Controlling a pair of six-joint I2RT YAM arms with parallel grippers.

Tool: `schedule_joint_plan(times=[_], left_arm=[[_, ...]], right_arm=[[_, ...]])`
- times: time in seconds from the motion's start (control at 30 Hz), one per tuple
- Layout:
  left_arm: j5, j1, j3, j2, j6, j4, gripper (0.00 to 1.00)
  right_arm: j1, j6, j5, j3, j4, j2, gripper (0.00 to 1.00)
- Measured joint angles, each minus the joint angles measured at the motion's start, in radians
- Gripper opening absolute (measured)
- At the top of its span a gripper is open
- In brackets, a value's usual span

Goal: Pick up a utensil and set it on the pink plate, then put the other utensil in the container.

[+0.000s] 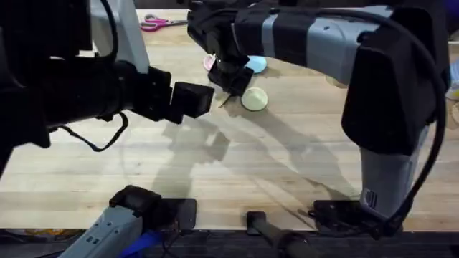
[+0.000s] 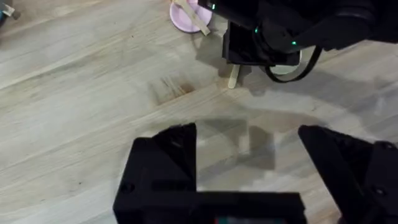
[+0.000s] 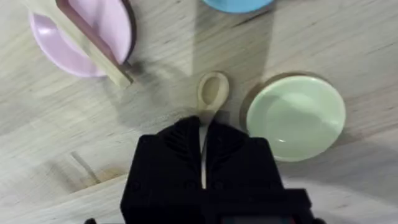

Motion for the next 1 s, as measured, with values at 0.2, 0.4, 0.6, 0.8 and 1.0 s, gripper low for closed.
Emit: schedule_joint_plan(times=[0.2,0.4,0.6,0.8,1.0], left_arm=[[0.000,0.000,0.000,0.000,0.000,0.000,0.993],[0.001,0.000,0.000,0.000,0.000,0.000,0.993],[0.001,0.000,0.000,0.000,0.000,0.001,0.993],[0.001,0.000,0.000,0.000,0.000,0.001,0.993],[0.001,0.000,0.000,0.000,0.000,0.001,0.993]], right_arm=[[0.000,-0.008,0.000,0.002,-0.002,0.000,0.033],[0.000,-0.030,0.006,0.033,-0.033,0.000,0.030],[0.000,-0.056,0.060,0.153,-0.161,0.000,0.031],[0.000,-0.116,0.119,0.267,-0.265,0.000,0.031],[-0.018,-0.197,0.166,0.375,-0.375,0.000,0.031]])
